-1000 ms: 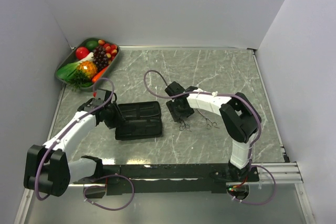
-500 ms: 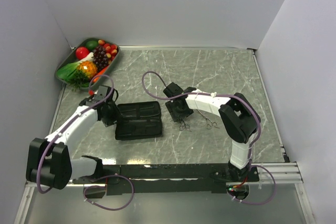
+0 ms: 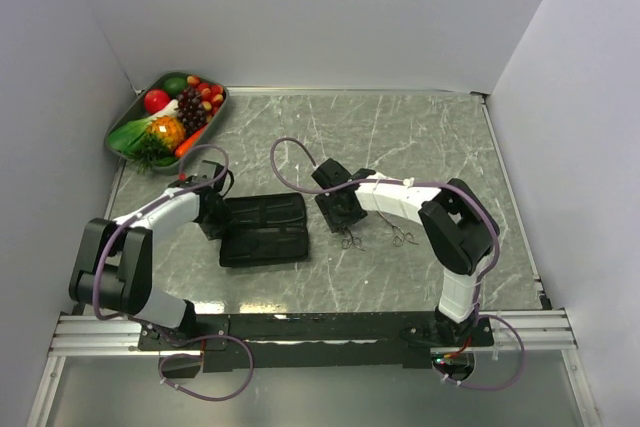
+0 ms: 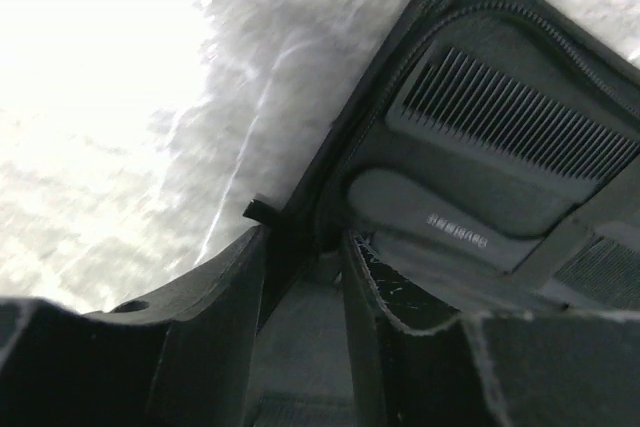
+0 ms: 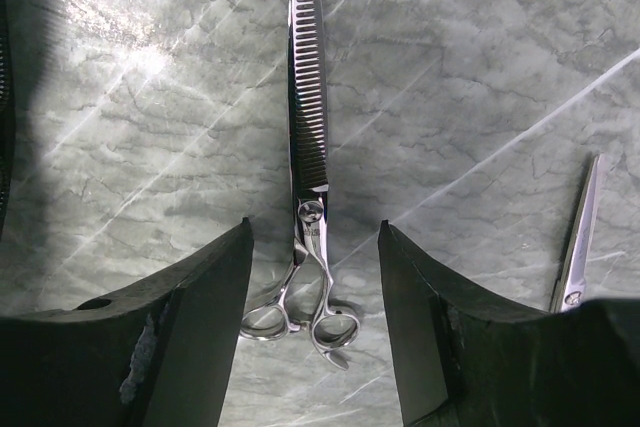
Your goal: Sort the hair-cutting tools
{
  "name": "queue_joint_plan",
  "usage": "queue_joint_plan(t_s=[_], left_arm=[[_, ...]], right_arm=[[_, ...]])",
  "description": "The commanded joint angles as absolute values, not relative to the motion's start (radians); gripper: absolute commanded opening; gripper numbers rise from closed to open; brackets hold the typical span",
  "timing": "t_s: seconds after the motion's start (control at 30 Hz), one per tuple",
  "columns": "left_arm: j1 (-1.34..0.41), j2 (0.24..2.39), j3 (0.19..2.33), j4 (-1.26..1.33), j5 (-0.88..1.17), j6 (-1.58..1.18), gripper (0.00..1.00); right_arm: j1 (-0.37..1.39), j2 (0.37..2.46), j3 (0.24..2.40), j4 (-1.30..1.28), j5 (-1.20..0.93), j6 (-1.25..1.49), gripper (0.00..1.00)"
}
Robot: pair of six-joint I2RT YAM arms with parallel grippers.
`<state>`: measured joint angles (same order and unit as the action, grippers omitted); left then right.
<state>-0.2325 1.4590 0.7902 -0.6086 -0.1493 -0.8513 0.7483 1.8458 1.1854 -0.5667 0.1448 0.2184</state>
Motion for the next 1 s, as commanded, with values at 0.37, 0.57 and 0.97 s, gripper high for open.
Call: queue_joint_plan(t_s=[0.37,0.57,0.97], left_arm=[[-0.322,1.681,0.8,-0.325,-0.069,-0.891,0.37],[-0.337,1.733,0.917,-0.354,-0.089,-0.859,0.38],[-0.337,1.56,0.956,-0.566,-0.164,-0.795,0.45]], right_arm=[[0.756,1.815,1.092,-0.531,0.163,0.201,0.49],[0.756,1.813,1.1,-0.54,0.17,0.198,0.38],[0.758,1.781,1.111,-0.614,0.219,0.233,0.0]])
